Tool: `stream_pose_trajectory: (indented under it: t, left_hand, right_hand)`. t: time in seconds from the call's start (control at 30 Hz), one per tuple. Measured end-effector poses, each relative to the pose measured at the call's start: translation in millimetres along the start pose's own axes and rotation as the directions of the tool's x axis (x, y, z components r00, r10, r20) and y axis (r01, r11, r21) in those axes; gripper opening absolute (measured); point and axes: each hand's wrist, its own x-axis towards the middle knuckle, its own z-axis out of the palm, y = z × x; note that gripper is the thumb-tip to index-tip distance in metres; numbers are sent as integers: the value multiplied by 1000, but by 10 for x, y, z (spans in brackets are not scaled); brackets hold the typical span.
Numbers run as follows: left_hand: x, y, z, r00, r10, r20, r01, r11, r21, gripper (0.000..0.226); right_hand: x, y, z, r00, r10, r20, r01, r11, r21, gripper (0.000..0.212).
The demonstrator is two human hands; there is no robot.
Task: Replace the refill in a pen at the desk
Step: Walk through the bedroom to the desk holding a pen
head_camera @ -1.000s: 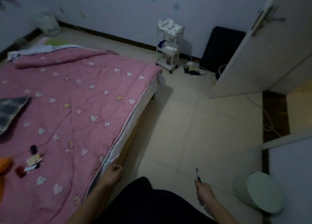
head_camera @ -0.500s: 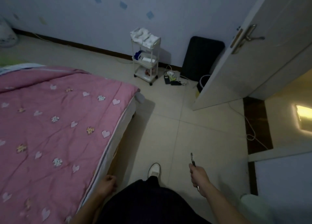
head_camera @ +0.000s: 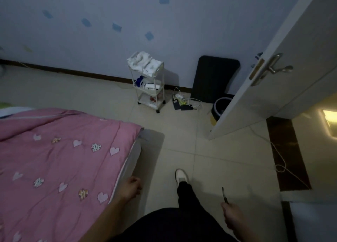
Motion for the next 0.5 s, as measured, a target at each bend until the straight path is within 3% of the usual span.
stream_pose_trajectory:
  t: [0.17, 0.33, 0.5]
  left_hand:
    - [578, 500, 36, 1000, -29, -11, 29, 1000, 9, 17]
    - [1028, 773, -83, 983, -151, -107, 146, 988, -58, 15]
    - [1412, 1095, -238, 959, -213, -186, 173, 962, -209, 17]
  right_hand:
    - [545, -891, -108, 998, -58, 35, 59, 998, -21, 30]
    - [901, -2186, -108, 978, -175, 113, 195, 959, -206, 30]
    - [1124, -3494, 51, 937, -264, 229, 336, 860, -383, 27]
